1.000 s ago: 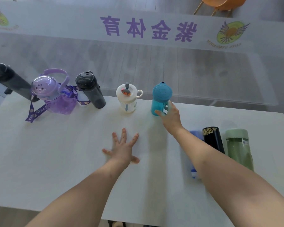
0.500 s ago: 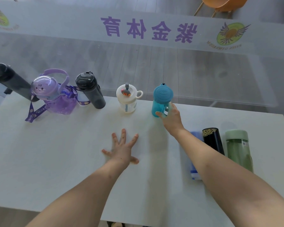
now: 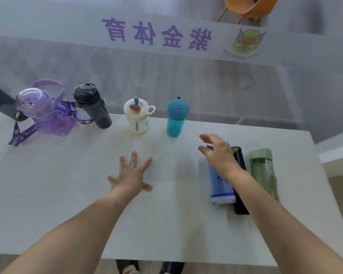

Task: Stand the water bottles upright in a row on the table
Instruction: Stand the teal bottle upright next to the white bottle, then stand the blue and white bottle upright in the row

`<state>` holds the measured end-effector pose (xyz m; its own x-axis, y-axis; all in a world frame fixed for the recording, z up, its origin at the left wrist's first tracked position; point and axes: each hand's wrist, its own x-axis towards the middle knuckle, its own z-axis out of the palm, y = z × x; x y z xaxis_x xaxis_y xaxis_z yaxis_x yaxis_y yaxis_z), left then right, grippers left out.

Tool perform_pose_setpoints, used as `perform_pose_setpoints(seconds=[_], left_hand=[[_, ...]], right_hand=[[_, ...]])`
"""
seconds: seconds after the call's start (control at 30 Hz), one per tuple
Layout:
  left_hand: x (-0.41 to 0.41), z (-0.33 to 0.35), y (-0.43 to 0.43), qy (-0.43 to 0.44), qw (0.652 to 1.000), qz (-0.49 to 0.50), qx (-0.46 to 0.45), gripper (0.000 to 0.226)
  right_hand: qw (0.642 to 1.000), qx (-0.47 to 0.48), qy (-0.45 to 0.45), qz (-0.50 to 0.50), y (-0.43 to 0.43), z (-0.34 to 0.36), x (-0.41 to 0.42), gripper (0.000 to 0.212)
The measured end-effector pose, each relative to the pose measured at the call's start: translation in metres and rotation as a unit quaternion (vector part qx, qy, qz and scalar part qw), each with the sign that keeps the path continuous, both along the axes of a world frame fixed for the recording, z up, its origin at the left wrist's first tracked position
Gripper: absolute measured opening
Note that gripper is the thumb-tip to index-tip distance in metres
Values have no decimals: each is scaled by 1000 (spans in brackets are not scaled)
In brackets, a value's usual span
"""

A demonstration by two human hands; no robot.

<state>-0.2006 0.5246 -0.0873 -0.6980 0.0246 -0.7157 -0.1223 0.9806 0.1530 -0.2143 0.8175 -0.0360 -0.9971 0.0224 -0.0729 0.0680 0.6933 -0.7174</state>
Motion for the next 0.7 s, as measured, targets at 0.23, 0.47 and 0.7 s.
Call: perform_pose_setpoints(seconds=[0.23, 0.47, 0.7], left_hand=[[24, 9, 40, 10, 999, -45, 20, 102], [36, -3, 62, 4, 998, -68, -7, 119], [38, 1, 62, 2, 998, -61, 0, 118]], right_hand=[[923, 272, -108, 251, 40, -2, 85, 85], [895, 307, -123, 299, 52, -10, 93, 58], [974, 72, -116, 183, 37, -6, 61, 58]])
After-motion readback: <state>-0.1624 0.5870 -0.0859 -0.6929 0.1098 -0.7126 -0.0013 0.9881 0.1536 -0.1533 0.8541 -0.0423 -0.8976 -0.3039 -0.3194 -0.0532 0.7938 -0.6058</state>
